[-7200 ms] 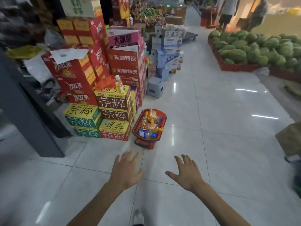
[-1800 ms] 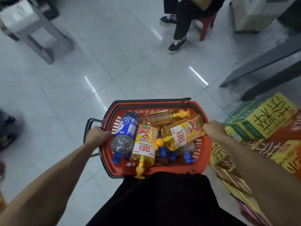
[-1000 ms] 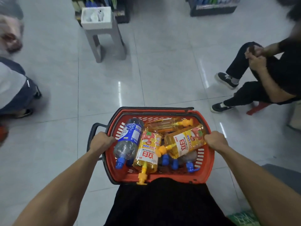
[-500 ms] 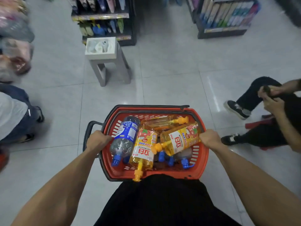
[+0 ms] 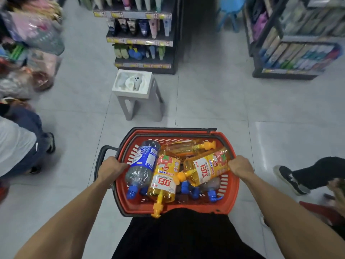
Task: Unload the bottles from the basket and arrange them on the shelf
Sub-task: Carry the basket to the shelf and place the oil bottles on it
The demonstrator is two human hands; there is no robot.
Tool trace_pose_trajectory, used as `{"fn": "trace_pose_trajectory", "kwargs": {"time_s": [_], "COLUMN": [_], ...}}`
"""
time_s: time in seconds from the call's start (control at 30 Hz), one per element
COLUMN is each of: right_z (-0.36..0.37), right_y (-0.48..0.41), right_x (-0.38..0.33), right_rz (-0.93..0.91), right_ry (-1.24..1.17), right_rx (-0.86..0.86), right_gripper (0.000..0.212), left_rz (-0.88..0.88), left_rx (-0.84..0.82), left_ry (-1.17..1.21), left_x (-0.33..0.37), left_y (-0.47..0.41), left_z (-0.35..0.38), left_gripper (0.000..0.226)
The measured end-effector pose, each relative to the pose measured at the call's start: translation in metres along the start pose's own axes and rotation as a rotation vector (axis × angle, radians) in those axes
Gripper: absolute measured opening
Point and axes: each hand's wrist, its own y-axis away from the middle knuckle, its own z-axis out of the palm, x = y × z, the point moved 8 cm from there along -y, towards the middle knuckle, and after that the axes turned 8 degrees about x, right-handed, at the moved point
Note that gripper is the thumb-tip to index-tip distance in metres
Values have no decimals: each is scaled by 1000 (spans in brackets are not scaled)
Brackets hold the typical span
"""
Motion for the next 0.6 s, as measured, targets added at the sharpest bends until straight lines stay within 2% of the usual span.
{"fn": "trace_pose_trajectory", "kwargs": {"time_s": [0.23, 0.37, 0.6], "right_z": [-47, -65, -115], "right_y": [-83, -124, -201], "right_x": [-118, -157, -208], "right_rz": [-24, 18, 57], "right_ry": [44, 39, 9], "right_rx": [45, 64, 110], "right_gripper": [24, 30, 21], "left_rz": [74, 81, 97], "left_rx": [-32, -67, -114], "left_ry": [26, 41, 19], "left_x": [99, 150, 253], "left_y": [-133, -184, -252], "left_z": [-48, -68, -73], "left_gripper": [28, 25, 31]}}
